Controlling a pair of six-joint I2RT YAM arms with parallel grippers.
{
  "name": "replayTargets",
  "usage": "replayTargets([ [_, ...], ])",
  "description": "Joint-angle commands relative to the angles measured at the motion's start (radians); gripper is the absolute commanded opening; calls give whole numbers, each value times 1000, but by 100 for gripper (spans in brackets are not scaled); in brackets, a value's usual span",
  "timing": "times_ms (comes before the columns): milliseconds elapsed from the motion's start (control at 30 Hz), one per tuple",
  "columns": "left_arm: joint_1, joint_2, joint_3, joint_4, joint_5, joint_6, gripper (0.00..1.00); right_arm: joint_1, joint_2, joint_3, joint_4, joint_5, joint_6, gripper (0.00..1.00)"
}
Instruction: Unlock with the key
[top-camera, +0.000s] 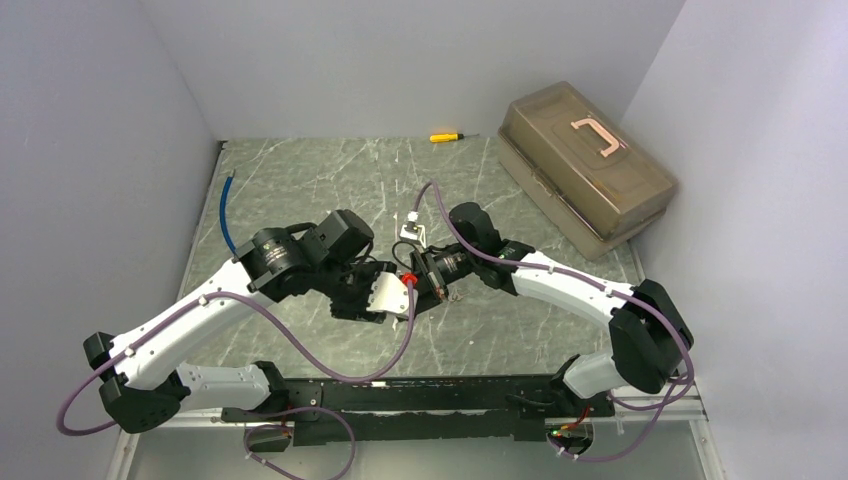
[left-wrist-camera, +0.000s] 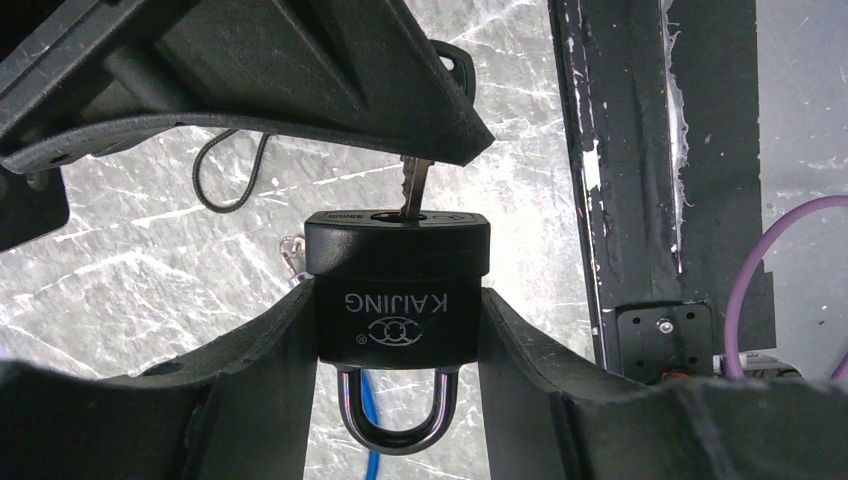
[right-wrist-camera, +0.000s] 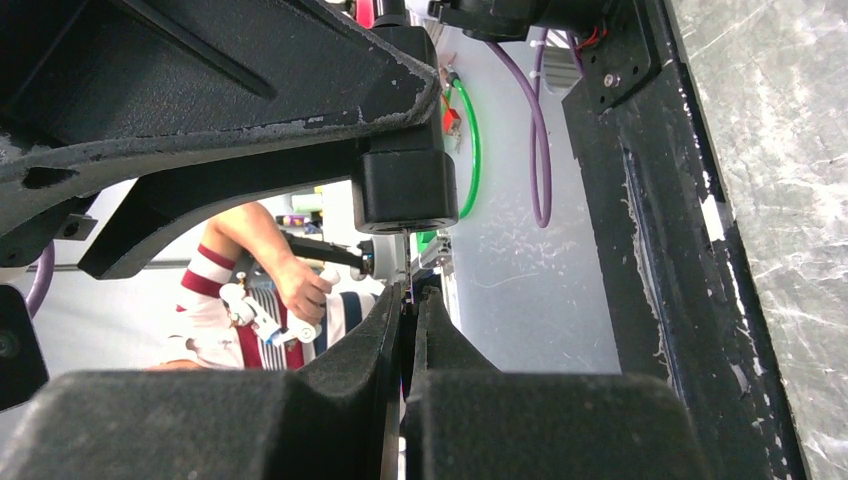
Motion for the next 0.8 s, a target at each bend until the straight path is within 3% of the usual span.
replayTargets([
  [0, -22, -50, -2, 206, 153, 10, 0, -3, 0, -23, 110, 69, 44, 0],
  [267, -67, -74, -61, 289, 88, 107, 0, -2, 32, 12, 101, 44, 51, 0],
  [467, -71, -63, -58, 365, 44, 60, 0, -2, 44, 20, 112, 59, 61, 0],
  [767, -108, -44, -60, 376, 82, 57, 0, -1, 68, 60, 109, 77, 54, 0],
])
